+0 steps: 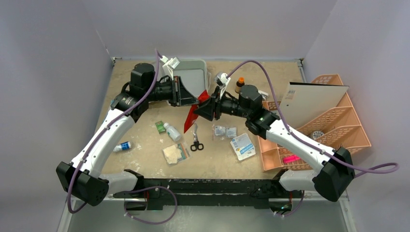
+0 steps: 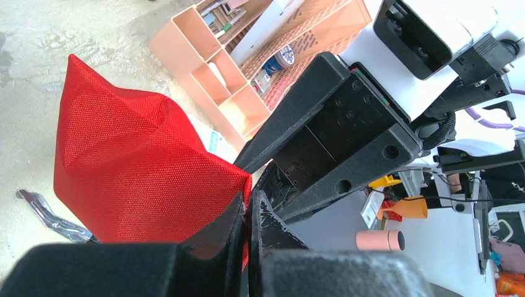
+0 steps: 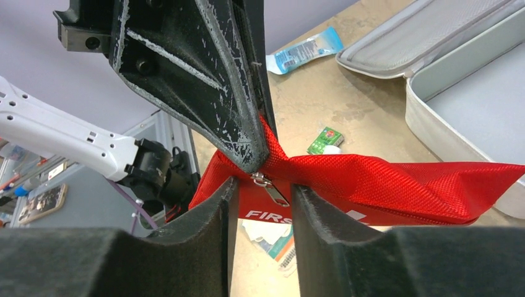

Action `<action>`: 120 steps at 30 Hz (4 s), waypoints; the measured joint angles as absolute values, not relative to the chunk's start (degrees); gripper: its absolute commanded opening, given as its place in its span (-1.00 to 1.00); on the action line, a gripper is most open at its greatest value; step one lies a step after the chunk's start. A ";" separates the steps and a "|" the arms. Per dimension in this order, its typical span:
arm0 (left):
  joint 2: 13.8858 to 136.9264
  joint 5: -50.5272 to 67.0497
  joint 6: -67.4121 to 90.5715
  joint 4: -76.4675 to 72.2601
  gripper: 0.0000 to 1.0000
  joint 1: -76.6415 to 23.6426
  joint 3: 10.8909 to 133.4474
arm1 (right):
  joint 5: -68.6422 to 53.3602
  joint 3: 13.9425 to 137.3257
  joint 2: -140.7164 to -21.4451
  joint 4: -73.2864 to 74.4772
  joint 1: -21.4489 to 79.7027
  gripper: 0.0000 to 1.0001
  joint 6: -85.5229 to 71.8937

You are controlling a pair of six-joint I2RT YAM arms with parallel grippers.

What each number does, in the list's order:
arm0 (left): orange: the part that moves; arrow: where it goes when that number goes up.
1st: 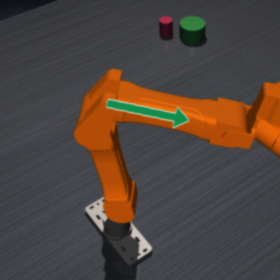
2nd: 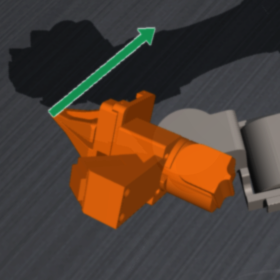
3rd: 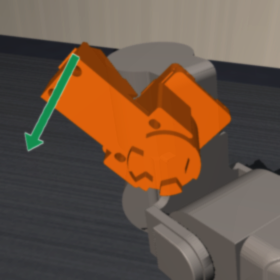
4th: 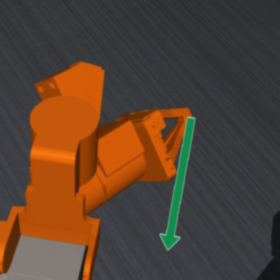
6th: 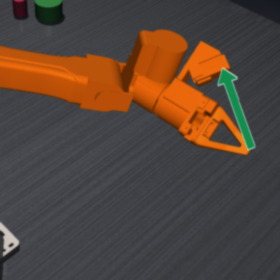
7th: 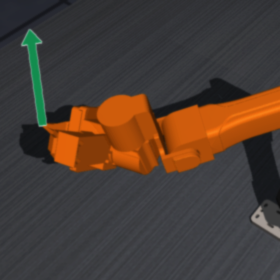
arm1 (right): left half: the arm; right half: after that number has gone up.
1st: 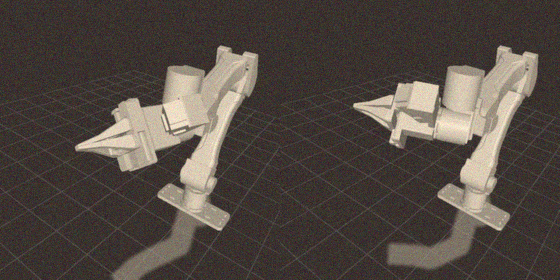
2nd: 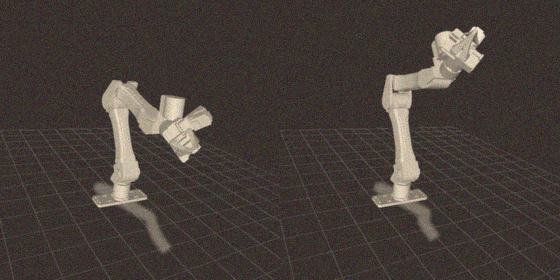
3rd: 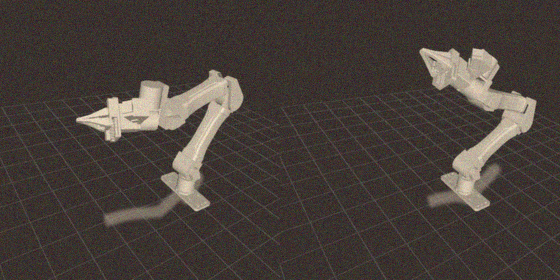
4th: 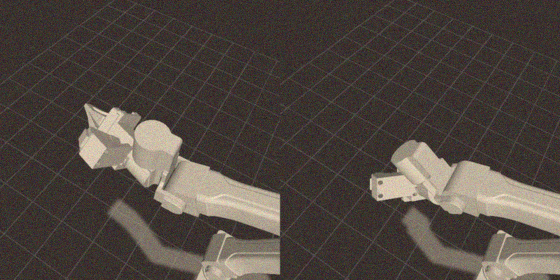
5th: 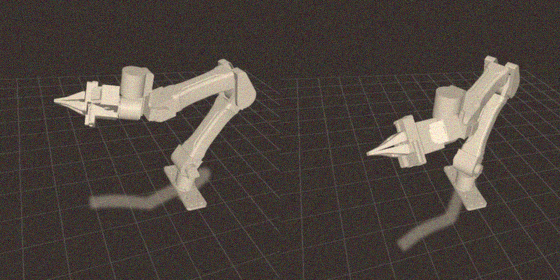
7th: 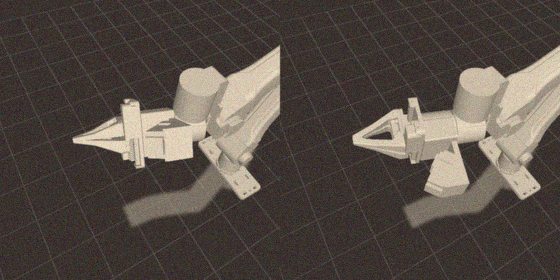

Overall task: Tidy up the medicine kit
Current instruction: Zip the medicine pouch, then place the medicine pouch inside the medicine box.

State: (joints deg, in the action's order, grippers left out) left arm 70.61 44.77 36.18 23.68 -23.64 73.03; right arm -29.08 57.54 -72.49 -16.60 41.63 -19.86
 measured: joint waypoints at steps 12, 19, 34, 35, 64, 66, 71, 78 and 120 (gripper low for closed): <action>70.63 43.97 34.33 25.21 -1.00 -23.62 73.52 | -28.03 55.72 -72.49 -19.97 41.65 -1.00 -20.34; 70.81 41.71 29.02 30.22 -1.00 -23.66 75.24 | -26.52 54.26 -72.47 -20.64 42.06 -1.00 -21.69; 71.02 40.51 14.68 44.73 -1.00 -23.64 84.84 | -17.17 54.00 -74.65 -13.13 40.32 -1.00 -21.82; 70.98 39.94 13.91 45.82 -1.00 -23.64 85.86 | -16.95 53.98 -75.00 -12.73 39.46 -1.00 -21.85; 69.45 32.60 11.55 49.17 -1.00 -23.66 87.35 | -20.23 55.44 -80.49 -15.38 30.65 -1.00 -22.85; 70.06 33.39 10.98 49.43 -1.00 -23.66 87.33 | -21.50 55.44 -80.49 -15.90 29.50 -1.00 -22.85; 71.16 34.39 9.87 49.47 -1.00 -23.64 87.31 | -22.74 55.44 -80.51 -16.01 28.21 -1.00 -22.35; 72.55 32.45 9.43 49.45 -1.00 -23.46 87.33 | -26.17 55.44 -81.78 -16.71 25.89 -0.84 -23.14; 111.04 3.62 33.82 -6.52 -1.00 -16.16 94.48 | -23.59 53.98 -67.99 -2.28 23.22 0.98 -37.28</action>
